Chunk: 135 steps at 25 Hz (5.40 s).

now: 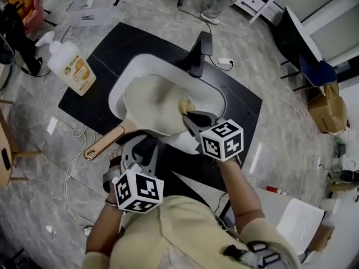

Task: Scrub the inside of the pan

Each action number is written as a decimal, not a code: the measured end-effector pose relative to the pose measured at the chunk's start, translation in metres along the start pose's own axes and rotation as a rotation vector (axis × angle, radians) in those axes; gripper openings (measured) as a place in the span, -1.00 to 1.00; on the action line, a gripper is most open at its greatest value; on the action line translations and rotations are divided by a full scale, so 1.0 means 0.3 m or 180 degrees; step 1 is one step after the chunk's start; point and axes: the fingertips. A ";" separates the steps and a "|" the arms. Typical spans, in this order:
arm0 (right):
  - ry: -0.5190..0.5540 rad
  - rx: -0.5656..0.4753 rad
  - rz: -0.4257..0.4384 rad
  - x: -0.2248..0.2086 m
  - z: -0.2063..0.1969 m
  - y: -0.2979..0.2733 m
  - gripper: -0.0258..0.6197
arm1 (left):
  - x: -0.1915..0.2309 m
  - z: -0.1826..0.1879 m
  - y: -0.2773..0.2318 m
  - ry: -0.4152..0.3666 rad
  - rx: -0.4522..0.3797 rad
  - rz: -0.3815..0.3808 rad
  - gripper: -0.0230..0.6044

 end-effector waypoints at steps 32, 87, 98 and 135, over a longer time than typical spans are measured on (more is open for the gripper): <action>0.0037 0.1126 -0.0159 -0.290 -0.110 -0.765 -0.80 | 0.023 -0.056 -0.197 0.0754 0.0677 -0.0484 -0.54; 0.1908 0.2523 0.2960 0.237 -0.320 -0.340 -0.80 | 0.003 -0.064 -0.222 0.0743 0.0549 -0.0460 -0.55; 0.2088 0.3302 0.2761 0.091 -0.411 -0.234 -0.80 | -0.004 -0.062 -0.223 0.0749 0.0533 -0.0430 -0.55; 0.3419 0.2737 -0.0058 -0.388 -0.365 -0.642 -0.80 | 0.004 -0.060 -0.217 0.1003 0.0373 -0.0456 -0.59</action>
Point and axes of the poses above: the fingertips, and each gripper's own axes: y backward along the fingers, x to its left, z out of its top, and after that the axes turned 2 degrees about -y, right-handed
